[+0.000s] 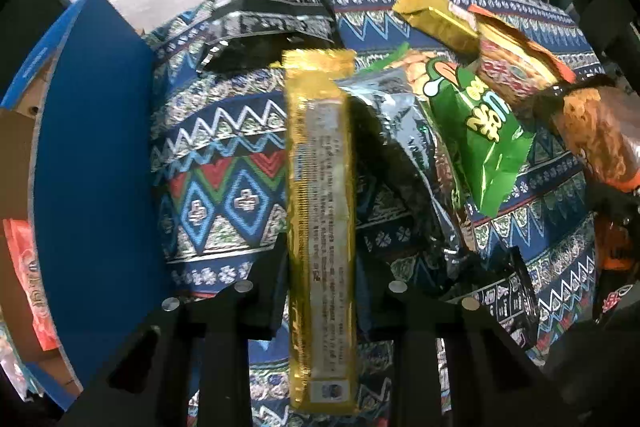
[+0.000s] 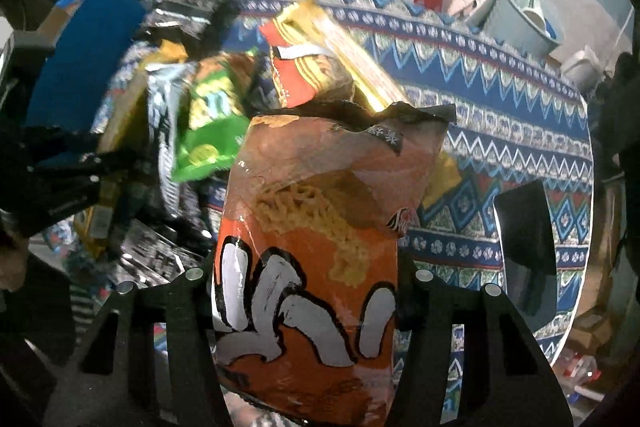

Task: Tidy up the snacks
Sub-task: 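Grasp the gold wafer bar with left tool while right tool grasps the orange chip bag, then carry the wafer bar and chip bag into the cardboard box and release both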

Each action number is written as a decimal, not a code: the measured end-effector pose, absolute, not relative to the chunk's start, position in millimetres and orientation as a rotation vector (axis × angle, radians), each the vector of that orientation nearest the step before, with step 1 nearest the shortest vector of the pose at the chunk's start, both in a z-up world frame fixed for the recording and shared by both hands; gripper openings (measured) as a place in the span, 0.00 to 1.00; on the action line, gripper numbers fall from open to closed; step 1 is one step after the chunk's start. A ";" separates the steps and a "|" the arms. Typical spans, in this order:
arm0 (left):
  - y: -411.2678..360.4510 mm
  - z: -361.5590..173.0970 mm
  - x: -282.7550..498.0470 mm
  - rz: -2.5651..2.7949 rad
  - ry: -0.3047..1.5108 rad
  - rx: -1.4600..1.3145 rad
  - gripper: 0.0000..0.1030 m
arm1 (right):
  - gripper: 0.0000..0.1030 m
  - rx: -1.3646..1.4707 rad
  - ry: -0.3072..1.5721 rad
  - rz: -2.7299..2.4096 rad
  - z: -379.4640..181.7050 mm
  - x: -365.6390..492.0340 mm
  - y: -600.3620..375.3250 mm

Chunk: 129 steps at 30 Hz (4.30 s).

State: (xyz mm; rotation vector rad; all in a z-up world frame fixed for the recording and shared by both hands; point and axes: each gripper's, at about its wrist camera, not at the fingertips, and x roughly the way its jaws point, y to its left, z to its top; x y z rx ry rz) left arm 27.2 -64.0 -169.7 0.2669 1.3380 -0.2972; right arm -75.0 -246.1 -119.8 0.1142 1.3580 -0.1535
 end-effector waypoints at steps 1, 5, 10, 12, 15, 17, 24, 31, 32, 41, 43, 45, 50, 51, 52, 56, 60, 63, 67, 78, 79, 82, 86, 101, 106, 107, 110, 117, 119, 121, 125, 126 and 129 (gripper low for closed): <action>-61.6 -167.3 24.2 -0.297 1.331 0.267 0.28 | 0.55 0.109 1.348 -0.147 -115.2 -73.1 -244.0; -59.0 -156.9 23.8 -0.303 1.305 0.256 0.28 | 0.55 0.097 1.319 -0.127 -105.7 -70.9 -232.6; -54.6 -134.2 16.4 -0.313 1.254 0.248 0.28 | 0.55 0.080 1.279 -0.109 -103.1 -66.2 -227.3; -49.5 -127.4 15.6 -0.318 1.237 0.243 0.28 | 0.55 0.078 1.265 -0.101 -98.5 -63.2 -223.9; -46.8 -112.5 13.9 -0.329 1.208 0.233 0.28 | 0.55 0.076 1.247 -0.092 -93.2 -59.1 -220.6; -45.0 -103.9 12.9 -0.333 1.184 0.232 0.28 | 0.55 0.076 1.232 -0.084 -90.4 -56.3 -218.7; -38.8 -82.3 9.9 -0.325 1.128 0.233 0.28 | 0.55 0.064 1.195 -0.067 -80.1 -46.3 -212.1; -29.4 -60.9 9.1 -0.302 1.060 0.240 0.28 | 0.55 0.045 1.142 -0.065 -63.1 -35.9 -207.1; -26.9 -57.7 9.3 -0.300 1.052 0.234 0.28 | 0.55 0.045 1.135 -0.063 -60.9 -34.3 -206.1; -6.1 -38.3 9.4 -0.262 0.991 0.206 0.28 | 0.55 0.039 1.084 -0.026 -44.4 -15.5 -188.9; -0.1 -35.4 9.4 -0.254 0.983 0.197 0.28 | 0.55 0.040 1.074 -0.019 -41.2 -10.6 -184.4; 8.3 -32.8 10.7 -0.241 0.979 0.181 0.28 | 0.55 0.039 1.067 -0.011 -39.0 -6.6 -180.4; 29.2 -29.7 12.9 -0.211 0.974 0.150 0.28 | 0.55 0.030 1.052 0.020 -34.5 6.7 -164.0; 34.9 -29.1 13.5 -0.202 0.973 0.141 0.28 | 0.55 0.026 1.051 0.026 -34.5 9.2 -160.0; 38.6 -28.9 13.9 -0.196 0.972 0.135 0.28 | 0.55 0.024 1.051 0.032 -35.0 12.0 -156.1; 60.3 -27.6 16.5 -0.161 0.969 0.104 0.28 | 0.55 0.023 1.055 0.057 -36.7 22.5 -141.1; 81.9 -28.0 21.3 -0.126 0.971 0.070 0.28 | 0.55 0.014 1.056 0.081 -37.9 33.8 -126.2; 96.9 -27.7 23.0 -0.101 0.966 0.054 0.28 | 0.55 0.009 1.056 0.098 -38.2 40.7 -115.9; 120.5 -28.7 26.8 -0.056 0.964 0.034 0.28 | 0.55 -0.005 1.057 0.120 -40.4 52.3 -99.8; 176.6 -47.7 37.4 0.044 0.993 0.001 0.28 | 0.55 -0.031 1.073 0.175 -51.2 88.3 -57.3; 180.3 -50.4 38.0 0.051 0.998 -0.004 0.28 | 0.55 -0.035 1.073 0.181 -51.6 91.4 -52.9; 192.2 -58.7 41.6 0.064 1.018 -0.024 0.28 | 0.55 -0.050 1.075 0.202 -54.2 102.0 -35.5; 202.5 -70.8 44.9 0.077 1.036 -0.027 0.28 | 0.55 -0.056 1.081 0.228 -58.3 112.6 -16.4; 223.5 -91.5 48.0 0.114 1.101 -0.057 0.35 | 0.55 -0.087 1.121 0.302 -79.1 131.7 34.2; 230.2 -84.7 42.6 0.142 1.088 -0.056 0.57 | 0.55 -0.089 1.131 0.312 -83.4 135.6 38.7; 232.3 -82.9 40.8 0.148 1.088 -0.057 0.57 | 0.55 -0.091 1.133 0.314 -84.4 136.2 40.1; 238.0 -77.7 35.5 0.164 1.083 -0.063 0.59 | 0.55 -0.095 1.144 0.321 -88.5 138.8 44.3; 241.8 -65.7 27.0 0.183 1.049 -0.035 0.66 | 0.55 -0.107 1.169 0.346 -99.5 146.3 58.5; 242.4 -65.4 25.7 0.190 1.043 -0.022 0.66 | 0.55 -0.111 1.178 0.354 -104.1 147.6 62.8; 242.9 -65.5 24.5 0.194 1.044 -0.016 0.66 | 0.55 -0.116 1.188 0.361 -109.1 149.2 66.1; 244.5 -65.8 23.2 0.200 1.039 -0.016 0.66 | 0.56 -0.113 1.203 0.373 -115.6 150.6 69.6; 245.1 -65.9 23.4 0.202 1.041 -0.018 0.66 | 0.57 -0.108 1.207 0.378 -116.6 150.8 70.1; 245.9 -65.3 22.6 0.200 1.039 -0.032 0.66 | 0.60 -0.103 1.219 0.385 -118.0 150.7 70.2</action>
